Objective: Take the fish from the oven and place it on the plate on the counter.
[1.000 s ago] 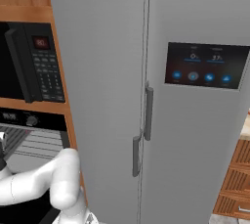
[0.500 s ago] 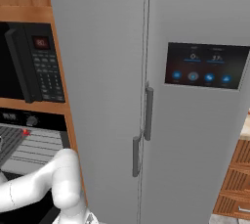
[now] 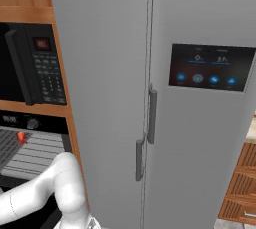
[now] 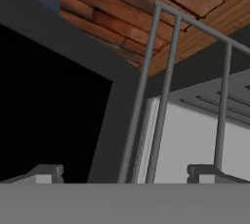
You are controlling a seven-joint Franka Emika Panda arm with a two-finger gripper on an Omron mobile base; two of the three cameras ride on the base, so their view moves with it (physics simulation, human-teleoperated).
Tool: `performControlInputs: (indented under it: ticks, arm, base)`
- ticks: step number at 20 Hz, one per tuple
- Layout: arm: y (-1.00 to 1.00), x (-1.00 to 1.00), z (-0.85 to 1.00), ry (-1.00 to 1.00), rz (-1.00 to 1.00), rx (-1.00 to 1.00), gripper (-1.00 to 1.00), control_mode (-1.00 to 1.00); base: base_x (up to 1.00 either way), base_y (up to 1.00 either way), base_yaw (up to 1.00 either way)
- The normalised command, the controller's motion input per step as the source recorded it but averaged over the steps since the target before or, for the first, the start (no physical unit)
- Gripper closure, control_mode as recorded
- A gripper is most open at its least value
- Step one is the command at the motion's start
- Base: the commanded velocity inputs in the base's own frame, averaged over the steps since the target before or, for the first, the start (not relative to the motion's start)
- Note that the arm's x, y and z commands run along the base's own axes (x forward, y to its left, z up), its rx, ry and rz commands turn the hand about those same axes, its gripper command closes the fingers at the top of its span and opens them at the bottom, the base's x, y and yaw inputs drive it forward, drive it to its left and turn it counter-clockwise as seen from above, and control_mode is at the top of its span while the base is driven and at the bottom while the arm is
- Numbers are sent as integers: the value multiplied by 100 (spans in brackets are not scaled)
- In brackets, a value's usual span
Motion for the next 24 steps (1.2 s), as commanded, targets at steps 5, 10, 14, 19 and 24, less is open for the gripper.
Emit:
performControlInputs:
  ticks: [5, 10, 14, 19, 24]
  arm:
    - [0, -100, -99, 0, 0, -1, -100, -100]
    - [0, -100, -93, 0, 0, -1, -100, -100]
    - [0, -100, -91, 0, 0, 0, -100, -100]
    - [0, -100, -89, 1, 0, 0, -100, -100]
    - [0, -100, -90, 1, 0, 0, -100, -100]
  base:
    - [0, 0, 0]
    - [0, 0, 0]
    - [0, 0, 0]
    - [0, 0, 0]
    - [0, 0, 0]
